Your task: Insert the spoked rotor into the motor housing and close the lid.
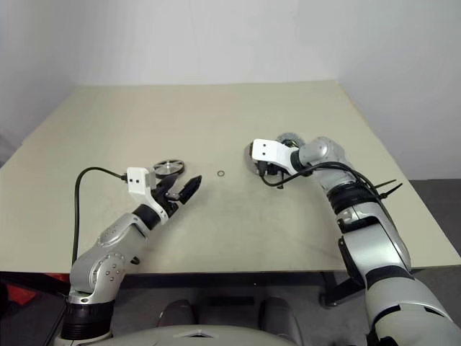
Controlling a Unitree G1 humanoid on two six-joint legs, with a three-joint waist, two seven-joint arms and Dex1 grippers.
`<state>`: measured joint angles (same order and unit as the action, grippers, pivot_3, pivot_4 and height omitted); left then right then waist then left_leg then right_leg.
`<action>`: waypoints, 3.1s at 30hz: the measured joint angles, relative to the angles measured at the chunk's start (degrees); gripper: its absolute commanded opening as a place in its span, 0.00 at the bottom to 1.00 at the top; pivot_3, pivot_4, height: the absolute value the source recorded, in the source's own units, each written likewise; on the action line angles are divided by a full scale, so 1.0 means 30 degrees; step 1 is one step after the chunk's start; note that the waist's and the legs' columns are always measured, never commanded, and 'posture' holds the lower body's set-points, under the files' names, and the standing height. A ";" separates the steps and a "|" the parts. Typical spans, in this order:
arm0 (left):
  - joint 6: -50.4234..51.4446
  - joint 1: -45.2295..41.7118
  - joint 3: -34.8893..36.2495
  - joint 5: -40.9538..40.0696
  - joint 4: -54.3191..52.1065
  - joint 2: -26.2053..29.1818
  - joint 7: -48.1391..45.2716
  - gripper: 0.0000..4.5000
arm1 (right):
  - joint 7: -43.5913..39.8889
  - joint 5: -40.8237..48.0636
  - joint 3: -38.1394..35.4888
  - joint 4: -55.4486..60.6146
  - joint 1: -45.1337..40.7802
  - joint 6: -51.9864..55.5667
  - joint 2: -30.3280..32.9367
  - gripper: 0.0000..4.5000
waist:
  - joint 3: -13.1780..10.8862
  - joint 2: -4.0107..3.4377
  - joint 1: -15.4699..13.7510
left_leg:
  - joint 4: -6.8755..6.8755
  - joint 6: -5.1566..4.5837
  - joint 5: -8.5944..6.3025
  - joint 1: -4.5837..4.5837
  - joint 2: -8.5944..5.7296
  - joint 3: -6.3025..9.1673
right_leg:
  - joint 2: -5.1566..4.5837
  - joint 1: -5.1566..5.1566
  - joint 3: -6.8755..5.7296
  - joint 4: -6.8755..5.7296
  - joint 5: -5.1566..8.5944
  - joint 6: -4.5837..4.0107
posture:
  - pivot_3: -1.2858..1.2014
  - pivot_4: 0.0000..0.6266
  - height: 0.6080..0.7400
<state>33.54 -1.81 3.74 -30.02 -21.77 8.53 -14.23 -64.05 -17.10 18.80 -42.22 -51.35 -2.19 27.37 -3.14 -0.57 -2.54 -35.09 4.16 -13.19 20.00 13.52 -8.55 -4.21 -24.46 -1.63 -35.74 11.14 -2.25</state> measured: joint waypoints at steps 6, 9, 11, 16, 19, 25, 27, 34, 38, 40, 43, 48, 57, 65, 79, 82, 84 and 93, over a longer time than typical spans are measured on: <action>0.0000 -0.0009 -0.0006 0.0004 0.0002 0.0021 0.0012 1.00 | 0.0792 -0.0123 0.0505 -0.1600 -0.0499 -0.0590 -0.0958 0.01 | 0.0000 0.0000 -0.0008 | 0.0001 0.0000 -0.0001 0.0004 -0.0001 0.0000 | -0.0001 0.0000 0.0000 0.0005 0.0000 0.0000 | 0.52 0.00 1.00; 0.0000 0.0022 0.0020 0.0005 -0.0010 0.0039 0.0037 1.00 | 0.0829 -0.0164 0.0725 -0.2178 -0.0827 -0.0937 -0.1129 0.15 | 0.0000 0.0000 -0.0011 | 0.0001 0.0001 -0.0001 0.0003 -0.0001 0.0001 | -0.0001 0.0001 -0.0001 0.0004 0.0000 0.0000 | 0.52 0.00 1.00; 0.0000 0.0074 0.0062 0.0005 -0.0019 0.0059 0.0065 1.00 | 0.0872 -0.0197 0.0727 -0.2570 -0.0986 -0.1184 -0.1128 0.29 | 0.0000 0.0000 -0.0003 | -0.0001 0.0002 -0.0001 0.0002 -0.0002 0.0001 | -0.0002 0.0003 0.0000 0.0002 0.0000 0.0000 | 0.52 0.00 1.00; 0.0000 0.0125 0.0075 0.0006 -0.0041 0.0058 0.0102 1.00 | 0.0840 -0.0267 0.0758 -0.3035 -0.1023 -0.1669 -0.1135 0.51 | 0.0001 0.0002 0.0009 | -0.0002 0.0002 0.0000 -0.0002 0.0000 0.0002 | -0.0001 0.0005 0.0001 -0.0002 0.0000 0.0000 | 0.52 0.00 1.00; 0.0000 0.0143 0.0073 0.0006 -0.0046 0.0057 0.0106 1.00 | 0.0848 -0.0260 0.0740 -0.3107 -0.1096 -0.1629 -0.1130 0.51 | 0.0001 0.0002 0.0008 | -0.0005 0.0003 0.0001 -0.0003 0.0000 0.0001 | -0.0001 0.0005 0.0000 -0.0005 -0.0001 -0.0001 | 0.52 0.00 1.00; 0.0001 0.0196 0.0106 0.0000 -0.0129 0.0103 0.0073 1.00 | 0.0241 0.1532 -0.0302 -0.0598 -0.0927 0.0831 -0.1752 0.51 | 0.0001 0.0002 0.0077 | 0.0004 0.0000 0.0001 -0.0006 0.0010 0.0001 | 0.0006 0.0004 -0.0001 -0.0003 -0.0001 0.0000 | 0.52 0.00 1.00; 0.0004 0.0195 0.0110 -0.0006 -0.0165 0.0167 0.0038 1.00 | 0.0067 0.2374 -0.0845 0.1274 -0.0437 0.2279 -0.2197 0.51 | 0.0002 0.0003 0.0025 | 0.0007 0.0000 0.0001 -0.0006 0.0012 0.0002 | 0.0008 0.0004 -0.0002 -0.0002 -0.0001 0.0000 | 0.52 0.00 1.00; 0.0096 0.0153 0.0187 -0.0077 -0.0177 0.0660 -0.0252 1.00 | 0.0800 0.4300 -0.1122 0.4676 0.1677 0.6194 -0.3578 0.51 | 0.0004 0.0008 -0.0071 | 0.0003 0.0021 0.0010 -0.0020 0.0003 0.0004 | 0.0003 0.0021 0.0003 -0.0002 -0.0002 0.0003 | 0.52 0.00 1.00; 0.0244 -0.0013 0.0187 -0.0171 -0.0180 0.0884 -0.0593 1.00 | 0.1949 0.5023 -0.1527 0.4287 0.1958 0.7920 -0.4875 0.51 | 0.0005 0.0007 0.0039 | 0.0023 0.0103 0.0055 -0.0041 0.0007 0.0006 | 0.0007 0.0020 0.0005 -0.0011 -0.0003 0.0004 | 0.52 0.00 1.00; 0.0282 -0.0068 0.0195 -0.0266 -0.0225 0.0971 -0.0684 1.00 | 0.2691 0.5039 -0.1562 0.3514 0.1940 0.8070 -0.5397 0.51 | 0.0005 0.0008 0.0038 | 0.0034 0.0109 0.0058 -0.0045 0.0007 0.0006 | 0.0007 0.0020 0.0004 -0.0012 -0.0003 0.0004 | 0.52 0.00 1.00; 0.0390 -0.0088 0.0232 -0.0420 -0.0246 0.1208 -0.0723 1.00 | 0.3946 0.5023 -0.1670 0.1599 0.1589 0.7942 -0.6180 0.51 | 0.0005 0.0008 0.0029 | 0.0035 0.0121 0.0064 -0.0044 0.0005 0.0005 | 0.0007 0.0020 0.0004 -0.0009 -0.0003 0.0004 | 0.52 0.00 1.00; 0.0553 -0.0109 0.0267 -0.0463 -0.0284 0.1333 -0.0764 1.00 | 0.5391 0.5014 -0.1749 -0.1277 0.0792 0.7041 -0.7110 0.51 | 0.0005 0.0007 0.0029 | 0.0039 0.0123 0.0063 -0.0039 0.0007 0.0006 | 0.0006 0.0020 0.0000 -0.0003 -0.0003 0.0004 | 0.52 0.00 1.00; 0.0771 0.0043 0.0292 -0.0497 -0.0642 0.1415 -0.0705 1.00 | 0.6628 0.5013 -0.2488 -0.4662 -0.0809 0.5189 -0.7506 0.51 | 0.0004 0.0006 0.0032 | 0.0040 0.0121 0.0062 -0.0039 0.0007 0.0005 | 0.0005 0.0020 -0.0001 -0.0006 -0.0003 0.0003 | 0.52 0.00 1.00; 0.0898 0.0059 0.0300 -0.0521 -0.0786 0.1466 -0.0662 1.00 | 0.6882 0.4954 -0.3049 -0.5856 -0.1505 0.4365 -0.7330 0.51 | 0.0003 0.0005 0.0035 | 0.0040 0.0119 0.0061 -0.0039 0.0008 0.0006 | 0.0006 0.0020 -0.0003 -0.0006 -0.0003 0.0003 | 0.52 0.00 1.00; 0.0901 -0.0023 0.0352 -0.0518 -0.0781 0.1653 -0.0665 1.00 | 0.7228 0.4594 -0.3035 -0.6178 -0.1198 0.3809 -0.7459 0.51 | 0.0004 0.0005 0.0039 | 0.0040 0.0113 0.0058 -0.0047 0.0008 0.0006 | 0.0005 0.0021 -0.0001 -0.0016 -0.0004 0.0002 | 0.52 0.00 1.00; 0.0900 -0.0021 0.0379 -0.0518 -0.0780 0.1651 -0.0659 1.00 | 0.6809 0.4590 -0.2985 -0.5755 -0.1011 0.3867 -0.7467 0.51 | 0.0004 0.0005 0.0043 | 0.0041 0.0113 0.0058 -0.0045 0.0010 0.0006 | 0.0007 0.0021 -0.0003 -0.0013 -0.0004 0.0003 | 0.52 0.00 1.00; 0.0899 -0.0022 0.0383 -0.0518 -0.0779 0.1645 -0.0655 1.00 | 0.6532 0.4590 -0.2908 -0.5141 -0.0719 0.4007 -0.7571 0.51 | 0.0003 0.0005 0.0046 | 0.0044 0.0115 0.0059 -0.0041 0.0011 0.0005 | 0.0007 0.0019 -0.0003 -0.0009 -0.0003 0.0003 | 0.52 0.00 1.00; 0.0894 -0.0022 0.0382 -0.0496 -0.0767 0.1550 -0.0605 1.00 | 0.6520 0.4527 -0.2615 -0.3768 -0.0550 0.4650 -0.7821 0.51 | 0.0004 0.0005 0.0014 | 0.0044 0.0115 0.0059 -0.0043 0.0008 0.0006 | 0.0006 0.0021 -0.0004 -0.0010 -0.0003 0.0003 | 0.52 0.00 1.00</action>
<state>36.22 -1.88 4.89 -31.51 -24.07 13.18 -16.05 -44.49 -3.52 10.95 -53.52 -53.00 11.76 3.91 -3.13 -0.55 -2.49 -34.96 4.51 -13.01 19.88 13.55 -8.53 -4.19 -24.40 -1.65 -35.77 11.14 -2.24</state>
